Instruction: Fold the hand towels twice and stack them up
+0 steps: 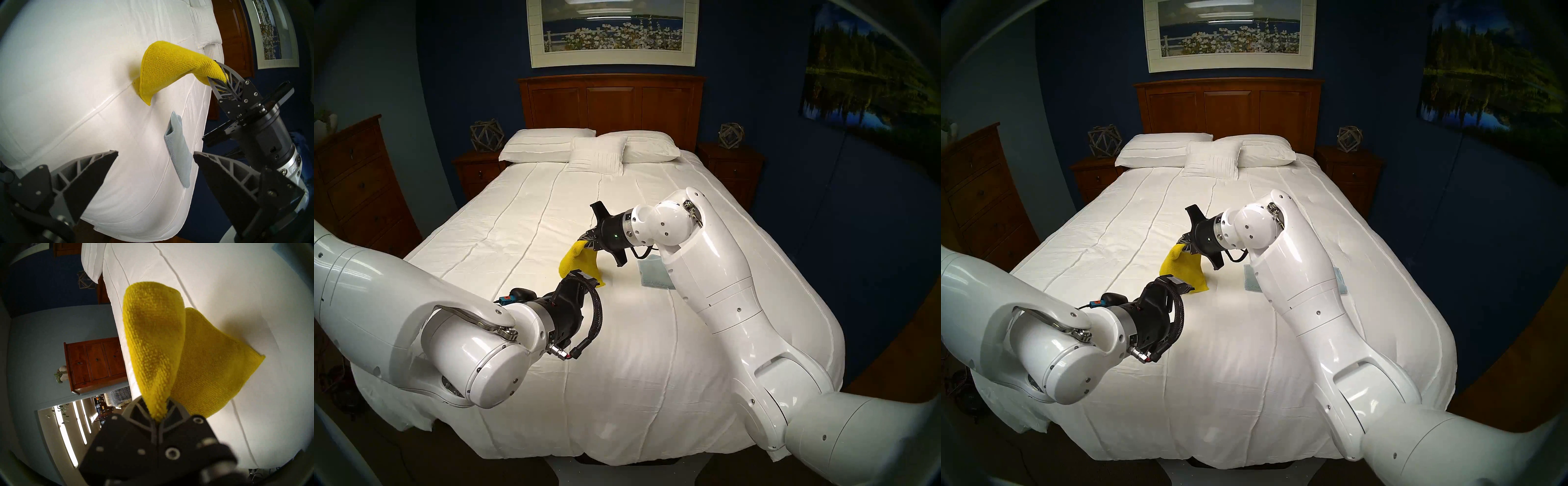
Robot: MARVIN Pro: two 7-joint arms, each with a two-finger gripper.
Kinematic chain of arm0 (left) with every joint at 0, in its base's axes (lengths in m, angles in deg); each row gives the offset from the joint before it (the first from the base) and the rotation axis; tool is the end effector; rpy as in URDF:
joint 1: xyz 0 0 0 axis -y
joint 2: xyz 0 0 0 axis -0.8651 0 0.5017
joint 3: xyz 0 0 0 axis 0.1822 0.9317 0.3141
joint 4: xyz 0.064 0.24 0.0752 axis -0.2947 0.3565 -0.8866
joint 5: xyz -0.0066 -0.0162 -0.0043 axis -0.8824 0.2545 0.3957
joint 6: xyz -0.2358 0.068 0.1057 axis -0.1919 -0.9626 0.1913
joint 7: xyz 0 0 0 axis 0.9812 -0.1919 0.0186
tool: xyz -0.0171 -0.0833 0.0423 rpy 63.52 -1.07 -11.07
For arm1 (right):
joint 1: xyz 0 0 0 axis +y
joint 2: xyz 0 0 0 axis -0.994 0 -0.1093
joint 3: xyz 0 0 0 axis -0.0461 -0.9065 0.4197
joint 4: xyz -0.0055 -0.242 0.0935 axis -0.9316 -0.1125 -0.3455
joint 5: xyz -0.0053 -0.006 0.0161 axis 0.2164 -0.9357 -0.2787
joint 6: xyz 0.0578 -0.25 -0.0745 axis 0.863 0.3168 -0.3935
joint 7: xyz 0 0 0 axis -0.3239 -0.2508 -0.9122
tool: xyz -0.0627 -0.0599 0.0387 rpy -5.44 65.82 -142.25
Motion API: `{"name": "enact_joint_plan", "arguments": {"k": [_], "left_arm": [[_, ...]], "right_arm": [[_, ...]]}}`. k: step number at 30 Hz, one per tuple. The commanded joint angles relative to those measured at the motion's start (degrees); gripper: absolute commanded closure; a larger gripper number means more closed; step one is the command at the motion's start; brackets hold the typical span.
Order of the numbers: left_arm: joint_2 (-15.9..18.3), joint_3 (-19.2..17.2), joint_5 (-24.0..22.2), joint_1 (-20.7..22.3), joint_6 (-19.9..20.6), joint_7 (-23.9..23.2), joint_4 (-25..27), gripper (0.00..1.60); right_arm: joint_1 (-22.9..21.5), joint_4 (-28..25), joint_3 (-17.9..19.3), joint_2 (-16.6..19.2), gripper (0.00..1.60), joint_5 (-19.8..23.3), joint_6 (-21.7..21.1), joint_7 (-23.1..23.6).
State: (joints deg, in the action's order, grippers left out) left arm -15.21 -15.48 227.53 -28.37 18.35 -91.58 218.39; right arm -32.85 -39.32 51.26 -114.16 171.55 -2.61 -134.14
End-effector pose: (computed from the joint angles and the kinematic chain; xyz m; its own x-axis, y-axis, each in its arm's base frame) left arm 0.2665 -0.0324 -0.1449 0.4579 0.8767 0.1476 0.3940 -0.3489 0.8503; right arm 0.4357 0.1771 -0.1276 0.8594 -0.5101 -0.0347 -0.2945 -0.4384 -0.8491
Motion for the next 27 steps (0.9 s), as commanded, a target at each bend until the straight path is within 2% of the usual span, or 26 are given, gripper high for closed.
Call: {"name": "enact_joint_plan", "arguments": {"k": [1, 4, 15, 20, 27], "left_arm": [[-1.1, -1.4, 0.0, 0.5, 0.1, 0.1, 0.0, 0.0], [-1.6, -1.8, -0.1, 0.1, 0.1, 0.2, 0.0, 0.0], [-2.5, -2.8, -0.6, -0.5, -0.3, 0.4, 0.0, 0.0], [-2.7, -3.1, -1.0, -0.8, -0.5, 0.3, 0.0, 0.0], [-3.1, -3.5, -1.5, -1.0, -0.9, 0.1, 0.0, 0.0]], "right_arm": [[4.9, -5.7, 0.5, 4.8, 1.6, 2.1, -2.3, -3.6], [9.1, -9.7, 1.2, 7.2, 1.6, 2.7, -2.7, -5.0], [14.9, -16.5, 2.8, 11.5, 1.6, 6.7, -5.7, -9.0], [18.8, -20.9, 3.3, 14.5, 1.47, 7.3, -6.1, -9.8], [21.5, -22.6, 3.5, 17.2, 1.24, 7.4, -6.2, -8.8]]}}
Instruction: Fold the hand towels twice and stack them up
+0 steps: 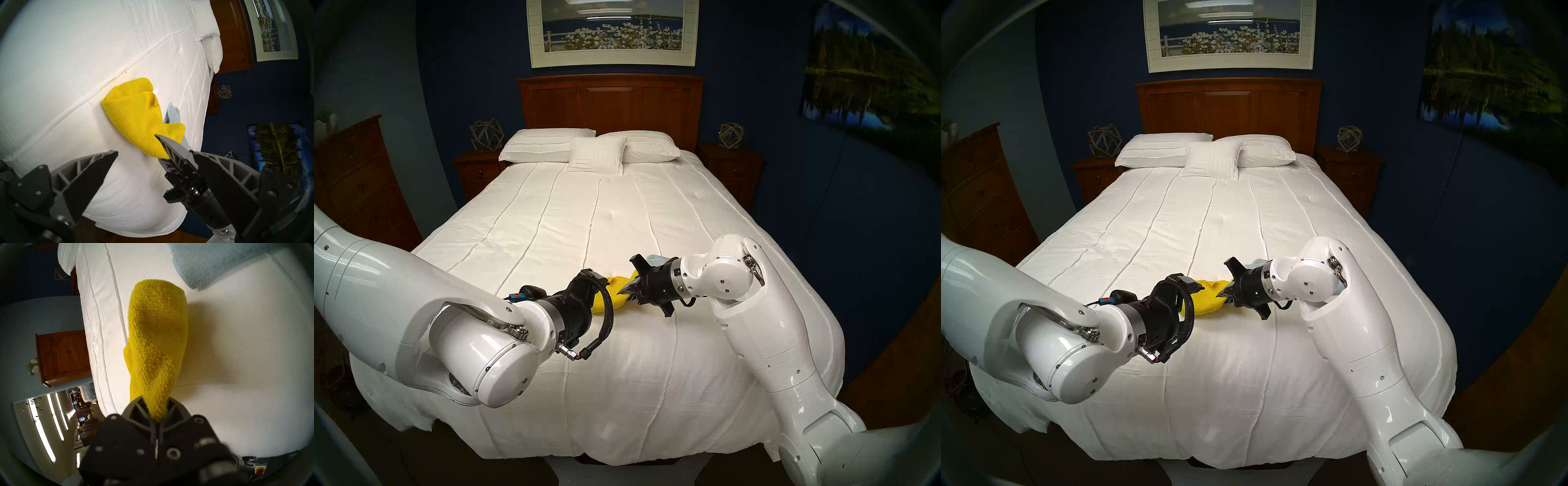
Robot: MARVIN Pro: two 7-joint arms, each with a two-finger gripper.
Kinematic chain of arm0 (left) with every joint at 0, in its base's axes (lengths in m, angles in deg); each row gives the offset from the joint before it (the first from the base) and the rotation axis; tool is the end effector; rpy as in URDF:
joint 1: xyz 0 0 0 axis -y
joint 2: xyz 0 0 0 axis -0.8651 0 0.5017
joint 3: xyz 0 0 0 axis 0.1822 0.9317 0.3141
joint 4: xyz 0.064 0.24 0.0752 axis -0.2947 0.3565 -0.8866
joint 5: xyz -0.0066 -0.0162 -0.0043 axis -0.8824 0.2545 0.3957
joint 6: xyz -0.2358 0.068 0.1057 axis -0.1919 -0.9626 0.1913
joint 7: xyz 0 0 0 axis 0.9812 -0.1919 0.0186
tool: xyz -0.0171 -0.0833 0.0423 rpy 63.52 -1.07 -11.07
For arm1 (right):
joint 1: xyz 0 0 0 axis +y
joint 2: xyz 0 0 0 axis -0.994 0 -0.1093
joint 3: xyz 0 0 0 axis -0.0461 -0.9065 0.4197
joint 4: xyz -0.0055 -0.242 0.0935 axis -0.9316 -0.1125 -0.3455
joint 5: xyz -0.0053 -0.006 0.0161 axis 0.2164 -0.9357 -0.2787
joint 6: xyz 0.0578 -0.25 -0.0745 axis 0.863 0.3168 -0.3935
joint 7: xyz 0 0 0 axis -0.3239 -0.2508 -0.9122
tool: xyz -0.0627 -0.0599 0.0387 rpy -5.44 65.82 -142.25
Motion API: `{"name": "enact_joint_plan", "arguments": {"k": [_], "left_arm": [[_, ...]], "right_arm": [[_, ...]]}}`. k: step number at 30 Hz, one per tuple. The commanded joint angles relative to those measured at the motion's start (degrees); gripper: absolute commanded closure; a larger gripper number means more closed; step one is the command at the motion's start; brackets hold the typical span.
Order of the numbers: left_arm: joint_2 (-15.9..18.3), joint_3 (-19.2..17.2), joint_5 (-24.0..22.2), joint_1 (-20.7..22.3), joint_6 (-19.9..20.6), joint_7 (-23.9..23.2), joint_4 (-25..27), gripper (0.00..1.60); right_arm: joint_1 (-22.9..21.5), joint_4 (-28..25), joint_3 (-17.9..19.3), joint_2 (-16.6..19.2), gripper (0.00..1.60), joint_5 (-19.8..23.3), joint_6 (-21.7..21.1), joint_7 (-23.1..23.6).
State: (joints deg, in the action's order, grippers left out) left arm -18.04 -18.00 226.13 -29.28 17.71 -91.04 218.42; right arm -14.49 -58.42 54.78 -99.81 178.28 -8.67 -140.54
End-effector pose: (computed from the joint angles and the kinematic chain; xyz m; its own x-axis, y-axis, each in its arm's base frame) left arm 0.2665 -0.0449 -0.1419 0.4871 0.8594 0.1553 0.3855 -0.3711 0.8448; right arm 0.3653 0.1004 -0.1880 0.8907 -0.4542 -0.0172 -0.3024 -0.5638 -0.7686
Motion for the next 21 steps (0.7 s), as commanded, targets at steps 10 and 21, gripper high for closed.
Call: {"name": "enact_joint_plan", "arguments": {"k": [10, 21], "left_arm": [[-0.5, -1.3, -0.6, -0.2, -0.6, -0.8, 0.0, 0.0], [-0.7, -1.6, -0.8, -0.6, -0.8, -1.2, 0.0, 0.0]], "right_arm": [[6.3, -8.0, 1.5, 6.3, 1.0, 2.9, 0.2, -2.2], [10.7, -12.5, 4.1, 10.3, 0.11, 7.4, 1.6, -2.8]]}}
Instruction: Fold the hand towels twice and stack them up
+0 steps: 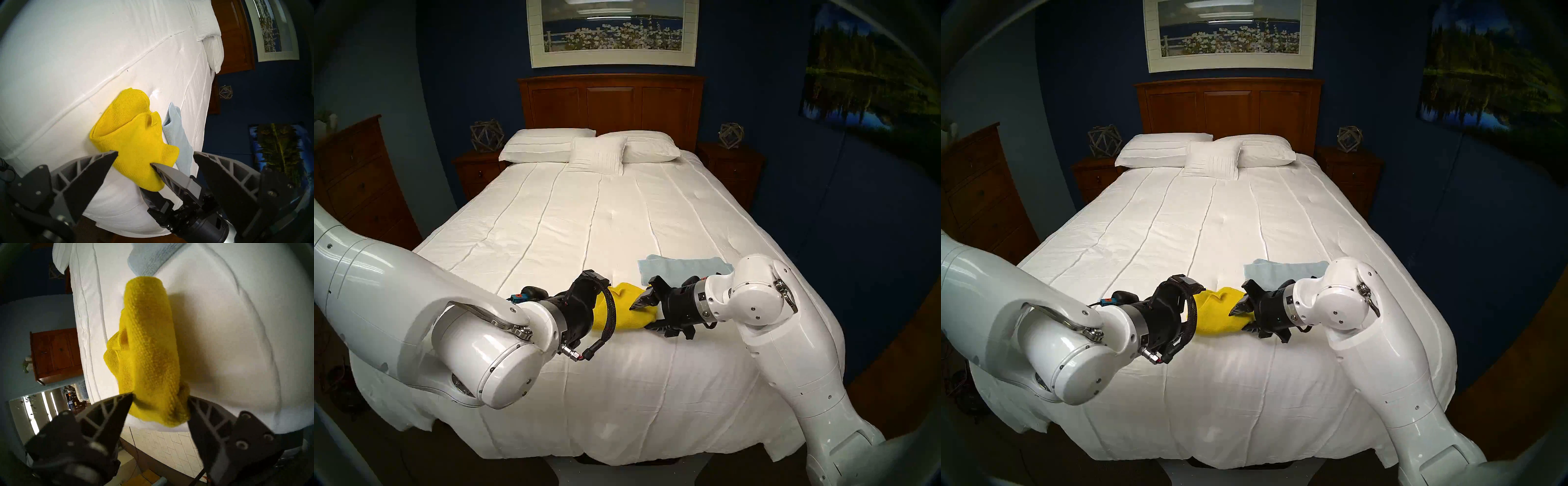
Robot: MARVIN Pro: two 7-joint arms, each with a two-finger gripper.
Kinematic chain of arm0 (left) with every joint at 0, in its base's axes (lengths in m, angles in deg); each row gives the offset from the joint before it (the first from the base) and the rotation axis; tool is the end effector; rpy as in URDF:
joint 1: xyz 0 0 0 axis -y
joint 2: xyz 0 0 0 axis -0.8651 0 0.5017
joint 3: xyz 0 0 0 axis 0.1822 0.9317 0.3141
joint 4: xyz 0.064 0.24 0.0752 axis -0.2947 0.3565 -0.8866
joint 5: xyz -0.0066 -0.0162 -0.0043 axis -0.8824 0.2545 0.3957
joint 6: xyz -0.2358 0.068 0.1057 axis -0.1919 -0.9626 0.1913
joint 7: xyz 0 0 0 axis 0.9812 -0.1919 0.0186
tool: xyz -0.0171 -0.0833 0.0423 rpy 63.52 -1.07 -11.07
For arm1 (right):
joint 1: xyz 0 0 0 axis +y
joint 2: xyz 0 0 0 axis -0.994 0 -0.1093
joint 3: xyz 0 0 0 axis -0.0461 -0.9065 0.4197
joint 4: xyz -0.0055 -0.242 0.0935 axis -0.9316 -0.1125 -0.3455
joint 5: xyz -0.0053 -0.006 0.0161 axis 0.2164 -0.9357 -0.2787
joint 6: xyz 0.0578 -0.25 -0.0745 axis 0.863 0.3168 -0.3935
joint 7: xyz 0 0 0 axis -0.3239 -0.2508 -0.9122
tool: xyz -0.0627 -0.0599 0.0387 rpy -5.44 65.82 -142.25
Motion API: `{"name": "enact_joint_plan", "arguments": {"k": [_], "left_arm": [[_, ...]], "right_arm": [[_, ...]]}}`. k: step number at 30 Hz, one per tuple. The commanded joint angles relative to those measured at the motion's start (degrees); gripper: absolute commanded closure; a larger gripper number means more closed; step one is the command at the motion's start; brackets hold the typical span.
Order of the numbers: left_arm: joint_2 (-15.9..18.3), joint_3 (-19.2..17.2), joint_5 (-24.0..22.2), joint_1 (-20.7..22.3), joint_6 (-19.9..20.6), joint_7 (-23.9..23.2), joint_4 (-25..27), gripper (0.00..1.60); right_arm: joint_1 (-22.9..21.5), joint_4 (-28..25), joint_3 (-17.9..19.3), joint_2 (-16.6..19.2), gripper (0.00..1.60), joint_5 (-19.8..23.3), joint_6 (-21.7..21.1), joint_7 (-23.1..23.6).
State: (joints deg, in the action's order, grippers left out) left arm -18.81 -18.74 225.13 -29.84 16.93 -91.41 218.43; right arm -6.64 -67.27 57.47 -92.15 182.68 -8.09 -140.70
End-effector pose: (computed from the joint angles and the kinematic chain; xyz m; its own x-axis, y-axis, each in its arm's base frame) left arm 0.2663 -0.0476 -0.1421 0.4850 0.8602 0.1572 0.3881 -0.3729 0.8428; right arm 0.3299 0.0690 -0.1957 0.8918 -0.4518 -0.0251 -0.3147 -0.5794 -0.7518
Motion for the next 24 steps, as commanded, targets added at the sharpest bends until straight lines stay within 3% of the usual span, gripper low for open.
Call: {"name": "enact_joint_plan", "arguments": {"k": [1, 9, 16, 24], "left_arm": [[0.1, -0.9, 0.2, -0.1, 0.0, -0.9, 0.0, 0.0], [0.0, -0.9, 0.4, -0.4, -0.1, -1.2, 0.0, 0.0], [-0.2, -1.4, 0.4, -1.0, -0.2, -1.6, 0.0, 0.0], [-0.4, -1.9, 0.3, -1.5, -0.5, -1.8, 0.0, 0.0]], "right_arm": [[3.2, -4.0, 1.7, 2.9, 0.03, 3.2, 1.1, -2.5], [4.4, -6.3, 6.7, 4.9, 0.0, 5.7, 2.8, -2.1], [4.7, -4.9, 9.9, 5.7, 0.0, 5.8, 3.3, -2.1], [2.1, -1.9, 8.8, 3.3, 0.0, 2.9, 4.0, -0.6]]}}
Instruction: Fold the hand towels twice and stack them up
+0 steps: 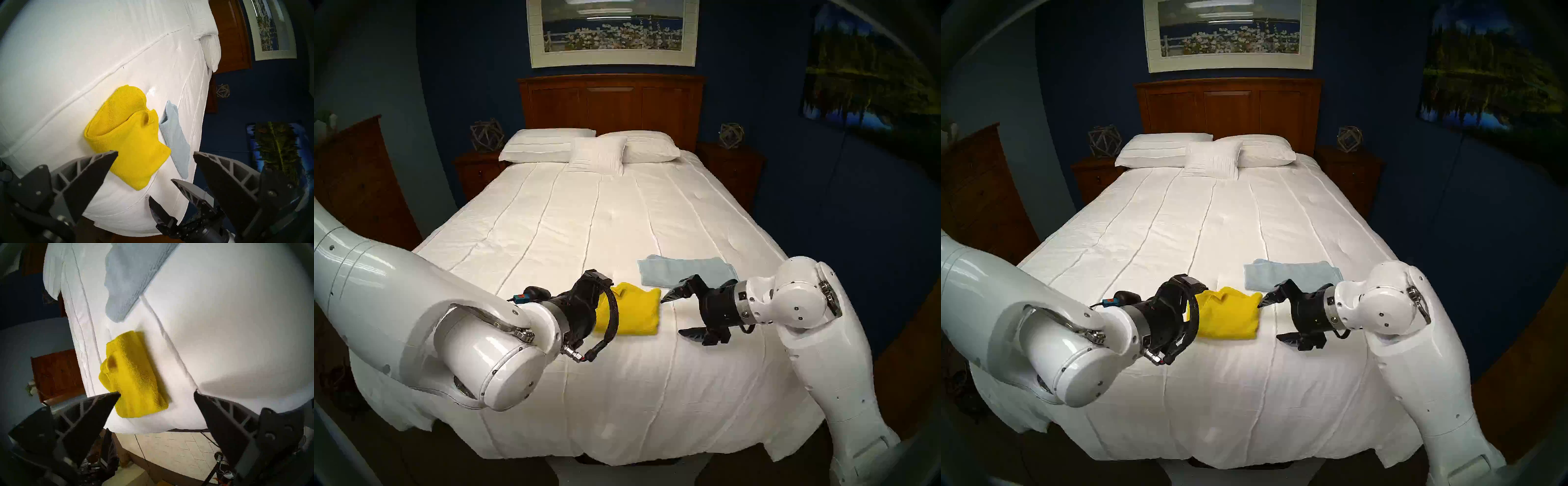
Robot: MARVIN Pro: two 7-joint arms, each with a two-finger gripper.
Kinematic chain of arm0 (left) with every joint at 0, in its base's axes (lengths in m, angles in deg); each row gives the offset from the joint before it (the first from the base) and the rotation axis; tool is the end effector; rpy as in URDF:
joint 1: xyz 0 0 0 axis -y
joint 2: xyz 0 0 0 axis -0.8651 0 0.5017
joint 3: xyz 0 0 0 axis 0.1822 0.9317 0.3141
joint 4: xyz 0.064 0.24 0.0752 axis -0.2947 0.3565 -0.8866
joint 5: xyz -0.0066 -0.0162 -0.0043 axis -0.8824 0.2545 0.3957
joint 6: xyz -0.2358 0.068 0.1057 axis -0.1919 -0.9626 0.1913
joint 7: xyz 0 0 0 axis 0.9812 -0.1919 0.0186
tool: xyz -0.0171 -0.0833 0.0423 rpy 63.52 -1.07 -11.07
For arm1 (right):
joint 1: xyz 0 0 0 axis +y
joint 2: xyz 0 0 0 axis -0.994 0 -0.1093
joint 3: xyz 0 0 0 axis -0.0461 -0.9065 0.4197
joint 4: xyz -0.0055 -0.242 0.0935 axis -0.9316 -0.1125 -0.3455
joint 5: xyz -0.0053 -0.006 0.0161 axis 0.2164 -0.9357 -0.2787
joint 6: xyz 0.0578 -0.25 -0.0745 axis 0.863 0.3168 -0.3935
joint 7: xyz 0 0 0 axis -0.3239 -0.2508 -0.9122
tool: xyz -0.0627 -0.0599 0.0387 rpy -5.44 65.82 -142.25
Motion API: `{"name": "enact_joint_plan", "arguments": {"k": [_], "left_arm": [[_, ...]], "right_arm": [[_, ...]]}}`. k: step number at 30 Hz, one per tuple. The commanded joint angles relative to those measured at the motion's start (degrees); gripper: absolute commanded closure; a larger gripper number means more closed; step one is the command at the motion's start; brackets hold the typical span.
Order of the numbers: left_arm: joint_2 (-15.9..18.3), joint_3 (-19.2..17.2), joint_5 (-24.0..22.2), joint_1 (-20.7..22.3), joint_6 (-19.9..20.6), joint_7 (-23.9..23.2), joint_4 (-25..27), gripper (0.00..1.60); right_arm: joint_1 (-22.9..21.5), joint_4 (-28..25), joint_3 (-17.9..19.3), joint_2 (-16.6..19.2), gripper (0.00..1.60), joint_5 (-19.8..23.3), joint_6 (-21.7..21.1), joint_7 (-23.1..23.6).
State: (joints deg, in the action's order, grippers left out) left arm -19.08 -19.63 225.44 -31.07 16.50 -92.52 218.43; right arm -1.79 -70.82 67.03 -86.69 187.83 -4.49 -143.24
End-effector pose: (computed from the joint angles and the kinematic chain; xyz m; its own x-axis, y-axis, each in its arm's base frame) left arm 0.2656 -0.0513 -0.1424 0.4917 0.8569 0.1549 0.3718 -0.3675 0.8525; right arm 0.3235 0.0123 -0.1862 0.8122 -0.5805 -0.0576 -0.4289 -0.5274 -0.7334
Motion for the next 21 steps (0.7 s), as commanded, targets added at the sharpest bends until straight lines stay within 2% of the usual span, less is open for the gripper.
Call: {"name": "enact_joint_plan", "arguments": {"k": [1, 4, 13, 21], "left_arm": [[-0.1, -1.0, 0.0, -0.3, -0.1, -0.7, 0.0, 0.0], [0.0, -1.0, 0.0, -0.5, -0.1, -0.7, 0.0, 0.0], [0.3, -0.8, 0.0, -0.8, -0.1, -0.7, 0.0, 0.0], [0.7, -0.6, 0.2, -0.8, -0.1, -0.7, 0.0, 0.0]], "right_arm": [[-3.4, 2.4, -1.2, -2.7, 0.0, -2.5, 0.6, 2.2], [-5.4, 4.7, -2.8, -4.5, 0.0, -5.5, 1.4, 3.5], [-9.6, 9.4, -3.4, -7.2, 0.0, -7.3, 3.3, 5.6], [-12.0, 11.0, -4.0, -7.6, 0.04, -8.5, 3.4, 5.9]]}}
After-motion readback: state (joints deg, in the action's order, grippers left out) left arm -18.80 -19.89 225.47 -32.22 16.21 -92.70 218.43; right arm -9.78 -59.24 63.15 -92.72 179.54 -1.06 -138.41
